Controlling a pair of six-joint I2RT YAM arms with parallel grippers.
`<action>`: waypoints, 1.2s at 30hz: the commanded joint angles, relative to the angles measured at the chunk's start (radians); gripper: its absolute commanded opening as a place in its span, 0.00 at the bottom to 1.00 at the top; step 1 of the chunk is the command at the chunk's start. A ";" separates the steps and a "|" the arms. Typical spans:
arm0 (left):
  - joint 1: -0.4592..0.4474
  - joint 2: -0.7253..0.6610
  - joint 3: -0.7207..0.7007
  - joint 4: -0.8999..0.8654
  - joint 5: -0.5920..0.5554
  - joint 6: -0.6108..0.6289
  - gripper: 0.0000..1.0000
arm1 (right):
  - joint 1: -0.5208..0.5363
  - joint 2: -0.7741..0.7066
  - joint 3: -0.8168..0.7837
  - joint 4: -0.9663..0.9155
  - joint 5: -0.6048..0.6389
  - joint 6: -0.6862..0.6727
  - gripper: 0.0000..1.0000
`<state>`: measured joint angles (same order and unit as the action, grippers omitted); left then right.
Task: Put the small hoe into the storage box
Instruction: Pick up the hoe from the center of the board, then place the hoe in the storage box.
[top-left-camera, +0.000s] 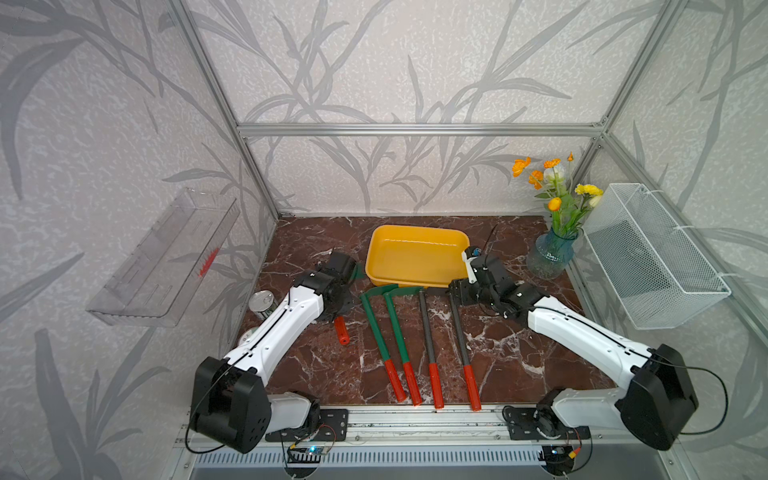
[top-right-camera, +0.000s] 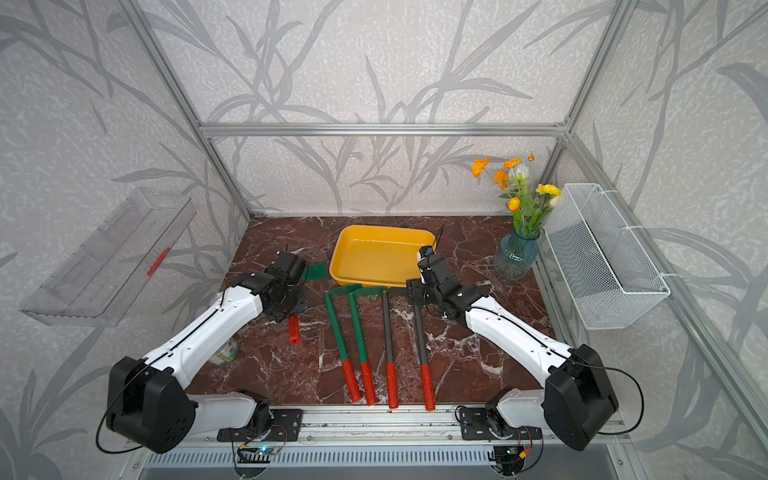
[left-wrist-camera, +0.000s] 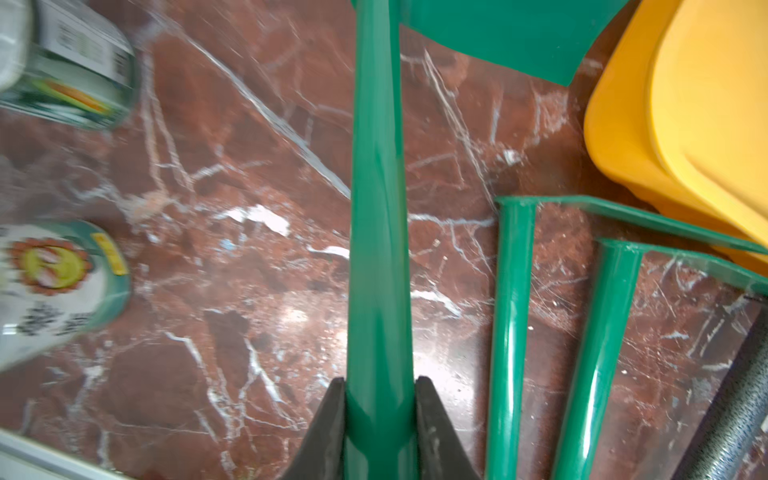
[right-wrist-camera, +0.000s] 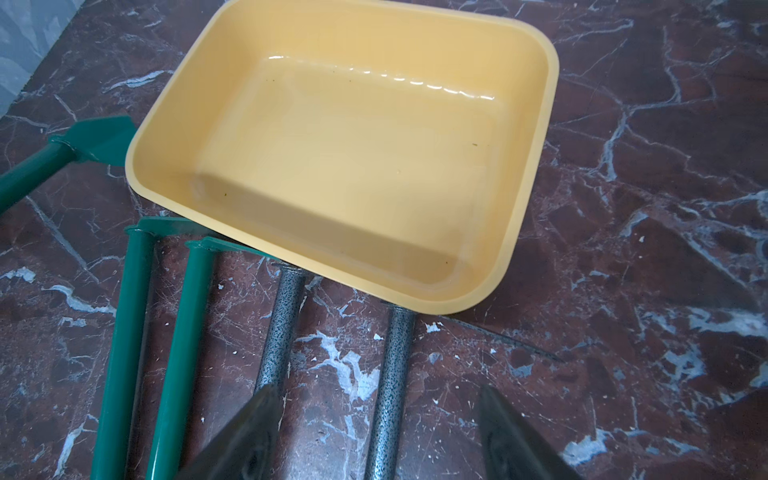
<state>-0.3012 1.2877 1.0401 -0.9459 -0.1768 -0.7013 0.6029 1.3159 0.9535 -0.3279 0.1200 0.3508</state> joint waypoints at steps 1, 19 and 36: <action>0.028 -0.086 0.013 -0.019 -0.108 0.054 0.00 | -0.002 -0.022 0.031 -0.025 0.008 -0.004 0.75; 0.147 0.239 0.647 0.065 0.260 0.467 0.00 | -0.020 -0.046 0.058 -0.027 0.041 -0.010 0.74; 0.153 0.865 1.472 -0.321 0.833 1.281 0.00 | -0.170 -0.126 0.053 -0.073 -0.005 0.047 0.74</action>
<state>-0.1539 2.0846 2.3810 -1.2098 0.5171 0.3973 0.4400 1.2072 0.9840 -0.3599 0.1040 0.3927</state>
